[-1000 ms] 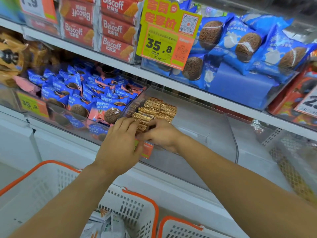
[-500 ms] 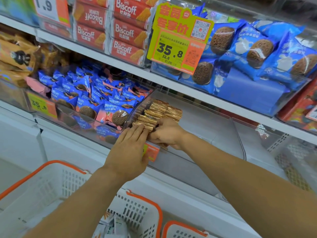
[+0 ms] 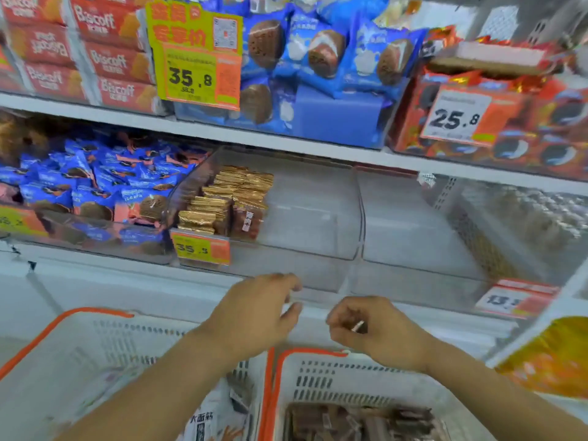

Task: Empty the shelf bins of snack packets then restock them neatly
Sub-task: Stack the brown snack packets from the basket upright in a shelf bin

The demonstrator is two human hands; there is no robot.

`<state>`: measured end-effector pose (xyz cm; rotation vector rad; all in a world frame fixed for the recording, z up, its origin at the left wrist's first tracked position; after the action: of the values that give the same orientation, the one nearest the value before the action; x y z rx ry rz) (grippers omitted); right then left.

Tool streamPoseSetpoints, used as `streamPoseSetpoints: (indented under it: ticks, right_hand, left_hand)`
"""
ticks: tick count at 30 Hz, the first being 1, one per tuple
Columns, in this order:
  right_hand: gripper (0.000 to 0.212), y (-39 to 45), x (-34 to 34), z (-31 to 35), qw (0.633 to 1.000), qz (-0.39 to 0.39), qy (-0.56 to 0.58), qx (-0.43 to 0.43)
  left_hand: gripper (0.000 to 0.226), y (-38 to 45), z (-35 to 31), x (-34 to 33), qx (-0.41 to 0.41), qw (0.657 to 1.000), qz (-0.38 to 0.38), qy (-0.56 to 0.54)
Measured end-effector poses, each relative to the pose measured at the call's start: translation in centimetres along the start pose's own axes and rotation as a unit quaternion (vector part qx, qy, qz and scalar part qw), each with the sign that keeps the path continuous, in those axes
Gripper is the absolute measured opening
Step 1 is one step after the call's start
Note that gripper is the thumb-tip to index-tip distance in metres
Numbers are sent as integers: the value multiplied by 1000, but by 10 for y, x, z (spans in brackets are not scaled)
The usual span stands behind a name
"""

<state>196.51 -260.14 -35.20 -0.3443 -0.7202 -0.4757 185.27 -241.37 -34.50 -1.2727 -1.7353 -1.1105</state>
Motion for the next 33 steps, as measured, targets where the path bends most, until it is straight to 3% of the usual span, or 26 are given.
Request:
streamPoseSetpoints:
  ticks: [4, 6, 8, 10, 13, 16, 19, 21, 23, 26, 28, 30, 33]
  right_hand:
    - [35, -53, -38, -129, 970, 124, -127, -168]
    - [37, -82, -59, -183, 946, 164, -162, -228]
    - [42, -109, -83, -246, 939, 165, -126, -274]
    - [57, -137, -99, -290, 945, 118, -63, -298]
    - [36, -162, -106, -316, 949, 60, -28, -309]
    - [67, -160, -113, -344, 940, 42, -16, -339]
    - [86, -149, -129, -358, 929, 44, 17, -368]
    - [86, -129, -141, -360, 933, 19, 11, -359]
    - [85, -104, -157, -354, 933, 25, 9, -359]
    - [89, -76, -193, -346, 914, 63, 3, -401]
    - [85, -68, -210, -337, 901, 42, -37, -430]
    - [74, -66, -219, -330, 897, 24, -79, -434]
    - [74, -72, -220, -329, 900, 53, -120, -416]
  left_hand:
    - [21, -16, -43, -108, 9, 970, 240, 22]
    - [15, -34, -51, -166, 46, 950, 310, -10]
    - [12, -54, -54, -218, 93, 930, 349, -70]
    - [17, -72, -54, -266, 135, 920, 358, -84]
    - [53, -91, -52, -325, 183, 914, 359, -46]
    - [85, -108, -44, -371, 238, 899, 364, -59]
    - [100, -125, -39, -403, 215, 887, 408, 24]
    - [96, -127, -41, -410, 199, 895, 391, 85]
    - [78, -120, -38, -411, 194, 910, 356, 92]
    - [46, -110, -26, -405, 205, 913, 354, 1]
    - [36, -105, -19, -396, 205, 907, 367, -31]
    - [36, -101, -14, -386, 192, 901, 386, -43]
    - [54, -102, -10, -375, 173, 856, 482, -67]
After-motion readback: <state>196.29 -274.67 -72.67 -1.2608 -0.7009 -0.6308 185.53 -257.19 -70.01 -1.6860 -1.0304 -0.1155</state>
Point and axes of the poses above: each hand's wrist, its own y-axis towards the middle knuckle, its own x-axis out of the back of the hand, z = x × y, the point moved 2 cm from there along y, towards the middle knuckle, and after that the axes turned 2 degrees about -y, right-handed, at the moved point
